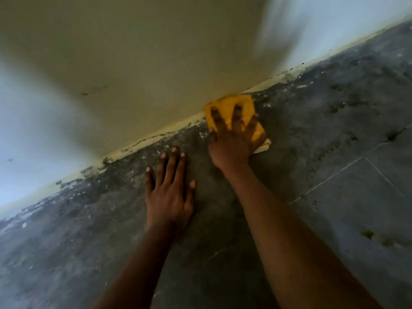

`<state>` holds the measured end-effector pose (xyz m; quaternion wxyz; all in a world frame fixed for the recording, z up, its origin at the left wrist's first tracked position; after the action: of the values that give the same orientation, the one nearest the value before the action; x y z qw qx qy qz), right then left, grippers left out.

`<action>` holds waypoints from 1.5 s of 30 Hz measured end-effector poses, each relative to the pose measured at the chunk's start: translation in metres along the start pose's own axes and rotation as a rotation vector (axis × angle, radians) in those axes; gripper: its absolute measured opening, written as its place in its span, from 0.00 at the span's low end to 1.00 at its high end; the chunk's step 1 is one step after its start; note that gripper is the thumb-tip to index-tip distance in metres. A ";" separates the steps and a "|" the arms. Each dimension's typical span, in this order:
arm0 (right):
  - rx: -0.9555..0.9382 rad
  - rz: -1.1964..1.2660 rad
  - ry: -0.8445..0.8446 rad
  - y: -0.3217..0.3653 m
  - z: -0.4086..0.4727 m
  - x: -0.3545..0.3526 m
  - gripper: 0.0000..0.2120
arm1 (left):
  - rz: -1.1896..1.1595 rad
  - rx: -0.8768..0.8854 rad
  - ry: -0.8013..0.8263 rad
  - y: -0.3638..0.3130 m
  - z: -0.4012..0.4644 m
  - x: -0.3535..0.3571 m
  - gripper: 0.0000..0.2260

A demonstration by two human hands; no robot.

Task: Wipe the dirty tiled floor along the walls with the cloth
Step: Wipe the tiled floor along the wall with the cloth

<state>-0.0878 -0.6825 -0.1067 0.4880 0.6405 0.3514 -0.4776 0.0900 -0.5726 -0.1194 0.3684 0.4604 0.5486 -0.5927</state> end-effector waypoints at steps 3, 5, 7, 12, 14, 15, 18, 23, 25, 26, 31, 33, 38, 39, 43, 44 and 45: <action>-0.385 -0.123 -0.037 -0.015 -0.051 0.002 0.29 | -0.027 -0.018 0.009 -0.004 0.001 -0.005 0.31; -0.509 -0.182 0.009 -0.053 -0.048 -0.010 0.28 | -0.026 -0.042 0.014 -0.004 0.000 -0.007 0.31; -0.344 -0.191 -0.007 -0.092 -0.023 -0.024 0.27 | -0.025 -0.051 0.016 -0.003 0.001 -0.007 0.31; 0.169 0.019 0.012 -0.082 0.030 -0.035 0.28 | 0.020 -0.013 0.042 0.001 0.004 -0.007 0.32; 0.084 0.031 0.073 -0.050 0.024 -0.026 0.29 | 0.020 0.001 0.053 0.000 0.002 -0.006 0.32; -0.046 0.014 0.087 -0.038 0.017 -0.023 0.29 | 0.017 0.001 0.050 -0.002 0.002 -0.007 0.32; -0.435 -0.120 0.072 -0.040 -0.010 -0.017 0.28 | 0.005 -0.023 0.062 -0.002 0.002 -0.012 0.32; -0.415 -0.148 0.149 -0.120 0.014 -0.031 0.28 | -0.024 0.063 0.015 -0.001 -0.007 -0.010 0.29; -0.221 -0.070 0.100 -0.141 0.059 -0.037 0.30 | -0.009 0.094 0.037 -0.004 0.000 -0.007 0.29; -0.119 -0.021 0.079 -0.139 0.078 -0.040 0.31 | -0.001 0.107 0.058 -0.009 0.011 -0.004 0.30; -0.045 0.056 -0.012 -0.106 0.086 -0.043 0.27 | 0.037 0.322 0.088 -0.094 0.112 0.023 0.33; -0.184 -0.028 -0.108 -0.132 0.055 -0.047 0.26 | 0.039 0.267 0.061 -0.118 0.132 0.030 0.31; -0.063 -0.110 -0.198 -0.198 0.057 -0.057 0.26 | 0.060 0.263 0.045 -0.123 0.133 0.032 0.31; 0.020 -0.098 -0.218 -0.194 0.078 -0.059 0.26 | 0.059 0.259 0.046 -0.121 0.133 0.032 0.30; 0.232 0.074 -0.199 -0.147 0.131 -0.053 0.26 | 0.022 0.266 0.043 -0.122 0.136 0.037 0.30; 0.168 0.070 -0.200 -0.133 0.120 -0.046 0.26 | 0.011 0.261 0.039 -0.121 0.135 0.037 0.31; 0.047 0.045 -0.187 -0.122 0.102 -0.042 0.26 | 0.002 0.245 0.034 -0.121 0.135 0.034 0.31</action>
<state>-0.2391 -0.7461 -0.1092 0.5141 0.6124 0.2783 -0.5322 -0.0538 -0.6884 -0.1171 0.3006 0.5127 0.4778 -0.6469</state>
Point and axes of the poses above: each hand's wrist, its own z-axis towards the middle knuckle, its own x-axis out of the palm, y = z × x, the point moved 2 cm from there along z, towards the middle knuckle, and after that the axes turned 1 degree about -y, right-handed, at the moved point
